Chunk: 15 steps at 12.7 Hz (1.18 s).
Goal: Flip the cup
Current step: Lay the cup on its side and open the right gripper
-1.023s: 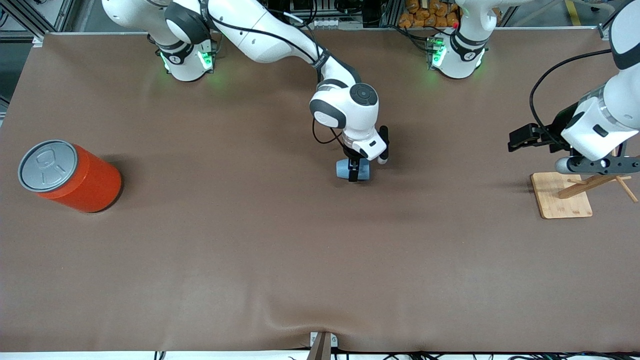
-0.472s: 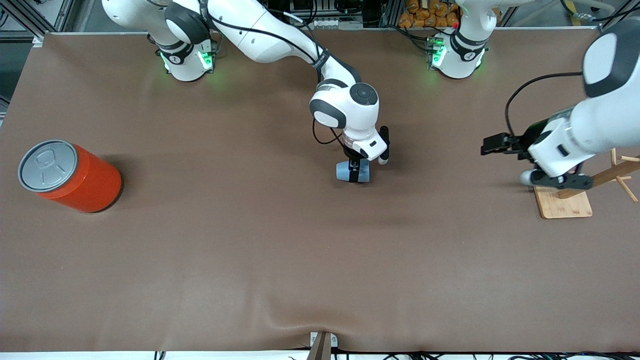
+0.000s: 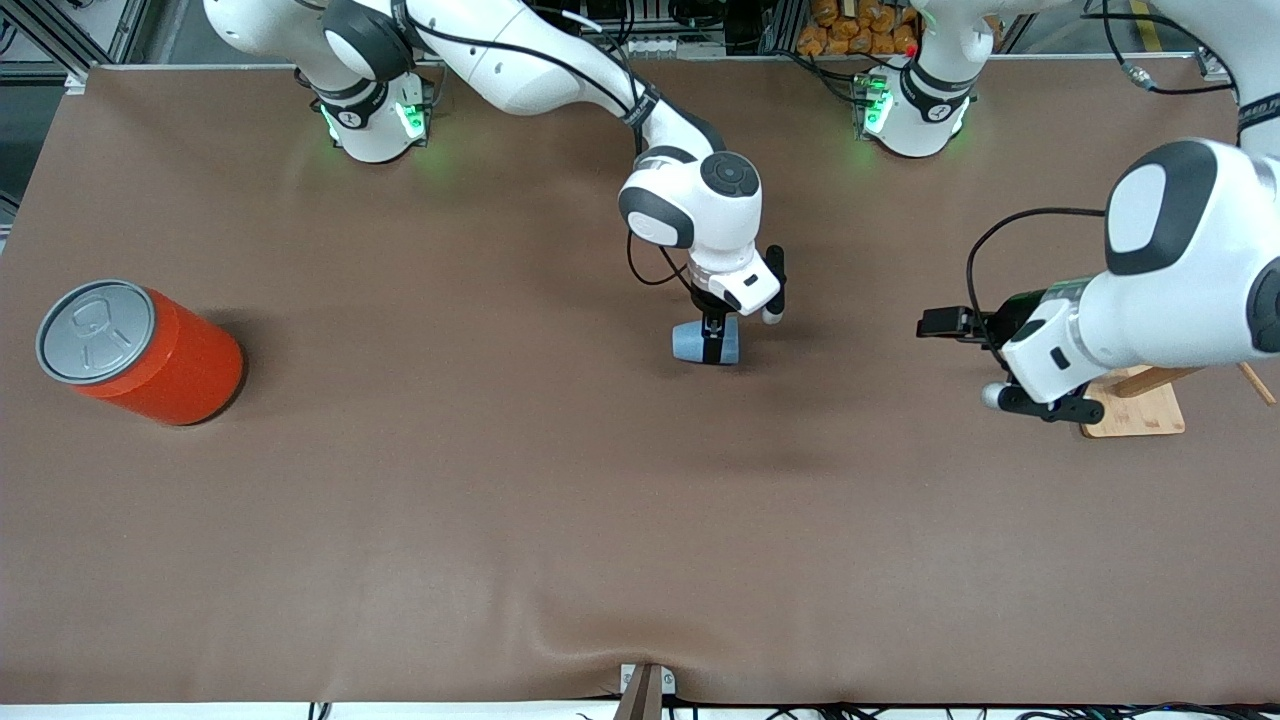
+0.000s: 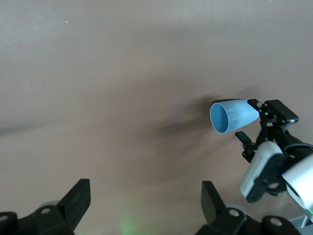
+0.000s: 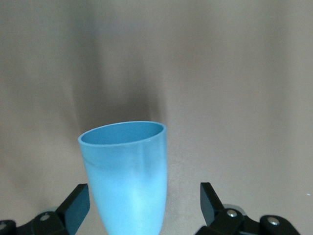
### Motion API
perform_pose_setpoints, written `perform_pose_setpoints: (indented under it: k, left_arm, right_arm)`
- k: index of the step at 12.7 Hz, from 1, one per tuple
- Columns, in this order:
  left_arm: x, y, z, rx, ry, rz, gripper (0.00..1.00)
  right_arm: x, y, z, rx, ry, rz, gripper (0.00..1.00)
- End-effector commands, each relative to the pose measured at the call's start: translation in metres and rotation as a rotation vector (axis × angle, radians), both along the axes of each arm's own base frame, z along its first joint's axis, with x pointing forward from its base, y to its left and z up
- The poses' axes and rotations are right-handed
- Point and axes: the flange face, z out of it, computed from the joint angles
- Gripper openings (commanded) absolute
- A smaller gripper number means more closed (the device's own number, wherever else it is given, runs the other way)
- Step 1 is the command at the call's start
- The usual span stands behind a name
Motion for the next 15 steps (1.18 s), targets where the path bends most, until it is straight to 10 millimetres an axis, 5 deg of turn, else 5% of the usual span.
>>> perform_pose_setpoints:
  k: [1,4,5,7,9,13,15]
  left_arm:
    - [-0.001,-0.004,0.009,-0.02,-0.017,-0.014,1.0]
    - [-0.001,-0.009,-0.021,-0.095,-0.045,-0.033,1.0]
    - [-0.003,-0.015,-0.036,-0.12,-0.057,-0.029,1.0]
    - [-0.005,-0.033,-0.048,-0.126,-0.053,-0.047,1.0]
    - [-0.001,-0.041,-0.068,-0.13,-0.054,-0.048,1.0]
    - [0.002,-0.059,-0.111,-0.176,-0.044,-0.051,1.0]
    - [-0.005,-0.064,-0.135,-0.274,-0.028,-0.063,1.0]
  right_arm:
    - [0.007,-0.012,0.041,-0.012,0.003,-0.029,1.0]
    - [0.033,-0.038,0.113,0.029,0.007,-0.112,1.0]
    - [0.057,-0.064,0.138,0.027,-0.009,-0.165,1.0]
    - [0.121,-0.141,0.192,0.094,-0.008,-0.319,1.0]
    - [0.189,-0.245,0.227,0.215,0.045,-0.517,1.0]
    - [0.238,-0.398,0.286,0.267,0.025,-0.743,1.0]
    - [0.247,-0.475,0.312,0.37,0.087,-0.858,1.0]
